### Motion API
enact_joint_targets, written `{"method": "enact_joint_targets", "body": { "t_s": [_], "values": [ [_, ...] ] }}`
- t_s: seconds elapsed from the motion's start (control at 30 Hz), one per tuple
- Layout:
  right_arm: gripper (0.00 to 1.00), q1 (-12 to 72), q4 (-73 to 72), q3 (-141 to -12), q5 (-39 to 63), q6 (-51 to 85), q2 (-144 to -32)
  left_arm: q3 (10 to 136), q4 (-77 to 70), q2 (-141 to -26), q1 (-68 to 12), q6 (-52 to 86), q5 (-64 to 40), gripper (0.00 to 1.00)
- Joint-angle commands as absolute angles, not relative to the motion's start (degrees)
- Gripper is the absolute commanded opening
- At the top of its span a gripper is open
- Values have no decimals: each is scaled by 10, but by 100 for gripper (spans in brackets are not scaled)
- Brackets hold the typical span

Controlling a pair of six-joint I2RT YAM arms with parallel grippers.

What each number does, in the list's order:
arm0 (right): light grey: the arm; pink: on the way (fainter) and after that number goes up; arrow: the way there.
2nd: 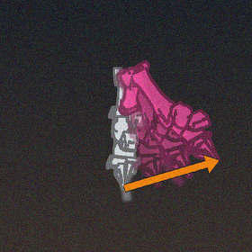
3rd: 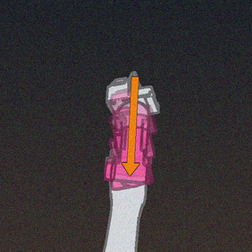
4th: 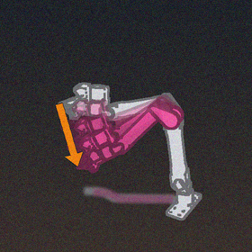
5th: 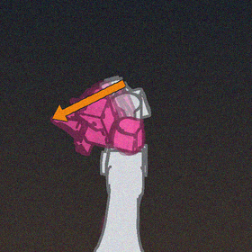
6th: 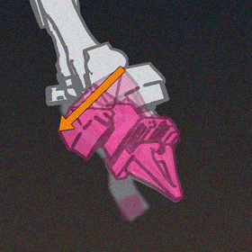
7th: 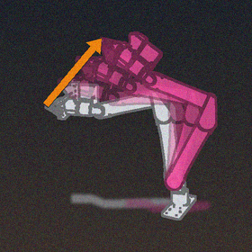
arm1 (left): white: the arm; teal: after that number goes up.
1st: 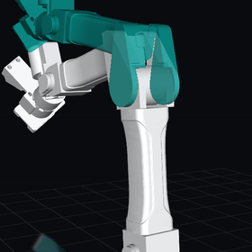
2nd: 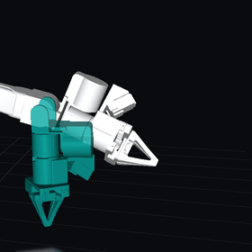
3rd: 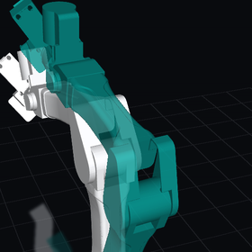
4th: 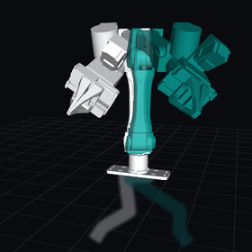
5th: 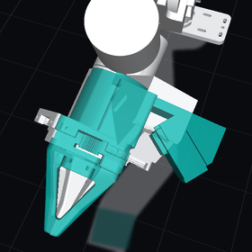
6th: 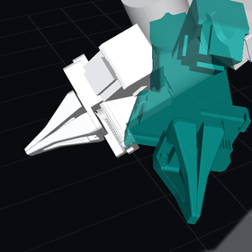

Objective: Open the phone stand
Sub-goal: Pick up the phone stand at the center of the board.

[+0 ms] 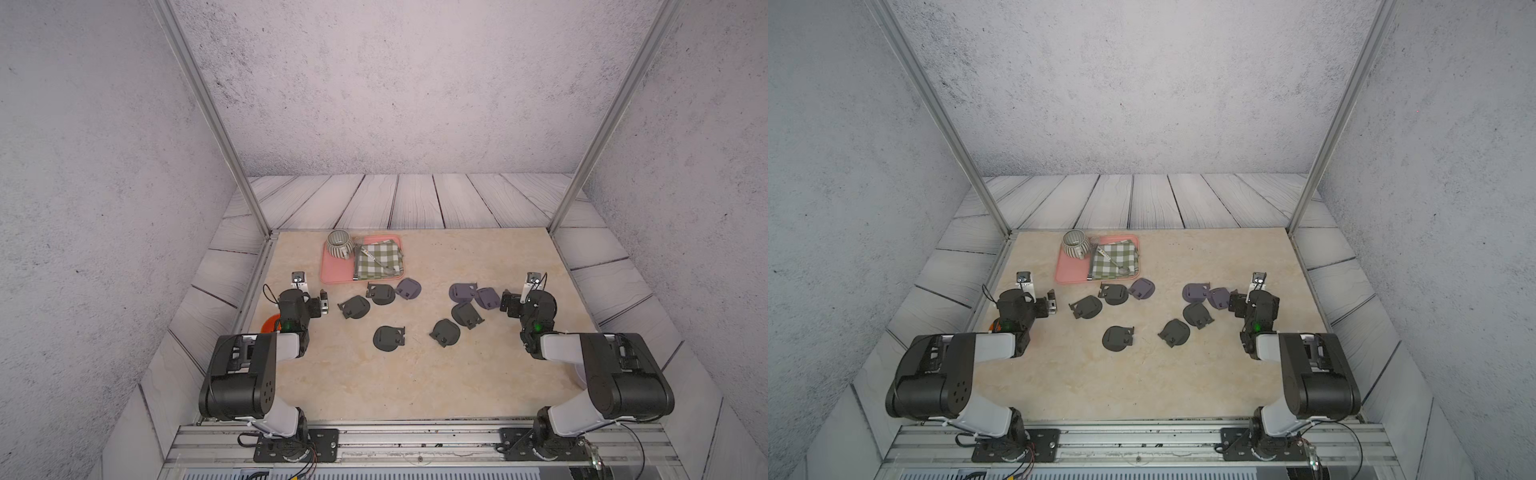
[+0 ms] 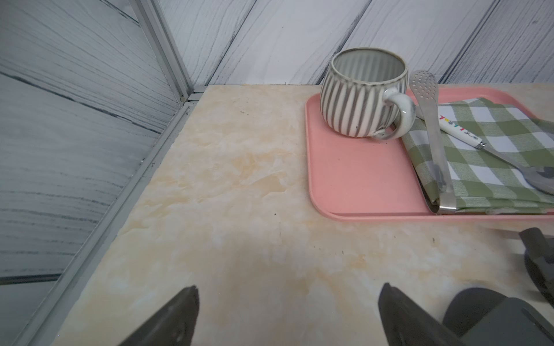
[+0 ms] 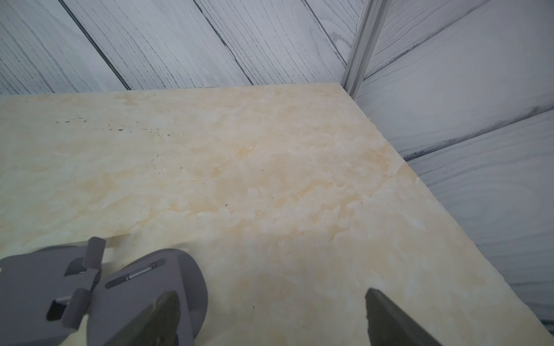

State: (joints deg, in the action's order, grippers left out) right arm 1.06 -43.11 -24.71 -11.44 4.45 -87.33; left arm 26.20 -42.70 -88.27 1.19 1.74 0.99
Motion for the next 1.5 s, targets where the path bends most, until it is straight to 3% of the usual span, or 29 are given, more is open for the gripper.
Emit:
{"method": "enact_joint_targets", "body": {
  "t_s": [0.0, 1.13, 1.23, 1.37, 1.47],
  "values": [
    [99, 11, -428, -255, -111, 49, -875, 266, -432, -875, 16, 21, 8, 98],
    [99, 17, -428, -257, -122, 44, -874, 266, -432, -876, 16, 20, 9, 98],
    [99, 32, -398, -269, -166, 44, -859, 285, -396, -856, 17, 20, 15, 98],
    [99, 57, -200, -358, -229, 60, -817, 315, -300, -812, 5, 17, 36, 99],
    [99, 90, -164, -377, -243, 46, -794, 323, -255, -769, -18, 9, 65, 98]
  ]
}}
